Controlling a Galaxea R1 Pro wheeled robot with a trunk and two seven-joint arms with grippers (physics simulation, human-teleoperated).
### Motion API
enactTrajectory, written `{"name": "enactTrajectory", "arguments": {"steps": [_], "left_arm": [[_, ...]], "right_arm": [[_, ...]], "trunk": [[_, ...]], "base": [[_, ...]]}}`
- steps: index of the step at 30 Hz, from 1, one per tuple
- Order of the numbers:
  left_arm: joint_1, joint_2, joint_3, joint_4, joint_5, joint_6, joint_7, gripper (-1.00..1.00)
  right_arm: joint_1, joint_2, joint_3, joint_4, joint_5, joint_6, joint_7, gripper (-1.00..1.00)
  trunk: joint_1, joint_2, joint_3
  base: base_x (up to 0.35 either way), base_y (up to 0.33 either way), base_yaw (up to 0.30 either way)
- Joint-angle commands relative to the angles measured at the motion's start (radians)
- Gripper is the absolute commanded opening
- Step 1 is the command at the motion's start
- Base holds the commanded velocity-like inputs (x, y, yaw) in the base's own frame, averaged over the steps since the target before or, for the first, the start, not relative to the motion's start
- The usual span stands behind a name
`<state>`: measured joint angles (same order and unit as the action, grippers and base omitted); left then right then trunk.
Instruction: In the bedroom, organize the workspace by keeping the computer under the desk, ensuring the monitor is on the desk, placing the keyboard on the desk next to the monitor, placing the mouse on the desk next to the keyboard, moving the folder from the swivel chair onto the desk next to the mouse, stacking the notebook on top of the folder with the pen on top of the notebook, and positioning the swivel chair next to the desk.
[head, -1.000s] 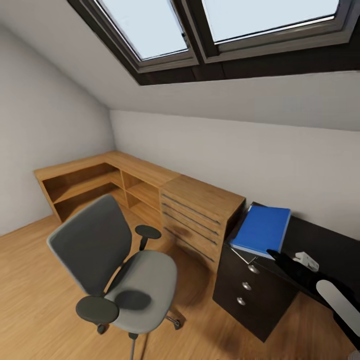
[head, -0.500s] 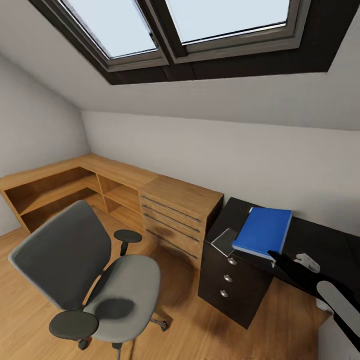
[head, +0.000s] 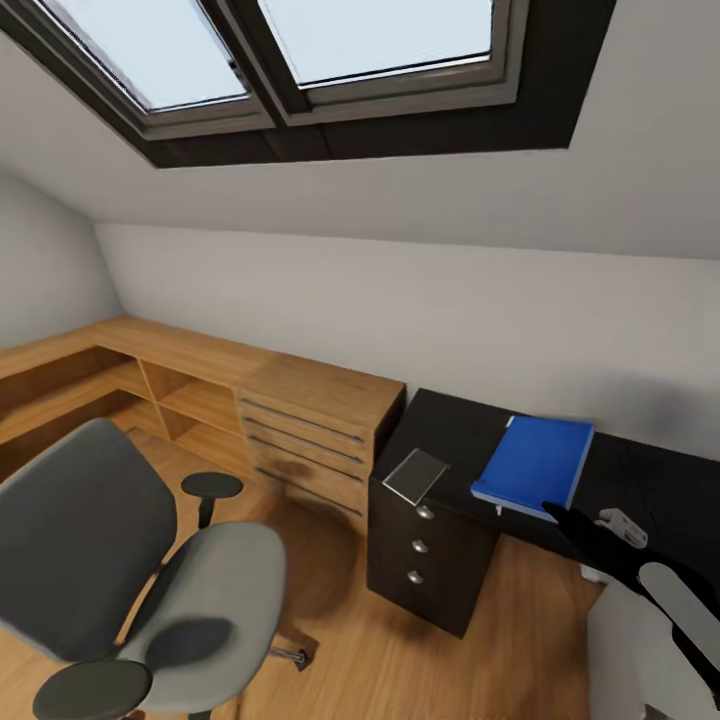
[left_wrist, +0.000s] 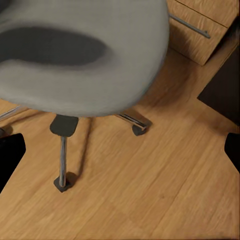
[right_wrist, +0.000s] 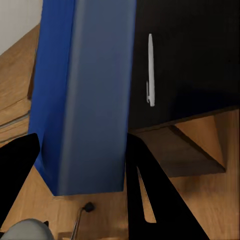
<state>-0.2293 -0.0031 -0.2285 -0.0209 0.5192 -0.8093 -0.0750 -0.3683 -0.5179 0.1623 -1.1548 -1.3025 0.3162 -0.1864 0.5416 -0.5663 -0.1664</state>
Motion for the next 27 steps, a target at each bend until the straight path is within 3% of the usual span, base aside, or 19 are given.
{"name": "enactTrajectory", "arguments": {"steps": [1, 27], "left_arm": [[-0.001, 0.0, -0.003, 0.001, 0.01, -0.003, -0.008, 1.0], [-0.001, -0.002, -0.003, 0.001, 0.012, -0.002, -0.008, 1.0]], "right_arm": [[-0.001, -0.001, 0.002, 0.0, -0.01, 0.0, -0.008, -1.0], [-0.001, 0.003, 0.002, 0.024, -0.01, -0.002, -0.007, -1.0]], "trunk": [[0.0, -0.002, -0.002], [0.0, -0.002, -0.002]], "base": [[0.0, 0.0, -0.288], [0.0, 0.0, -0.288]]}}
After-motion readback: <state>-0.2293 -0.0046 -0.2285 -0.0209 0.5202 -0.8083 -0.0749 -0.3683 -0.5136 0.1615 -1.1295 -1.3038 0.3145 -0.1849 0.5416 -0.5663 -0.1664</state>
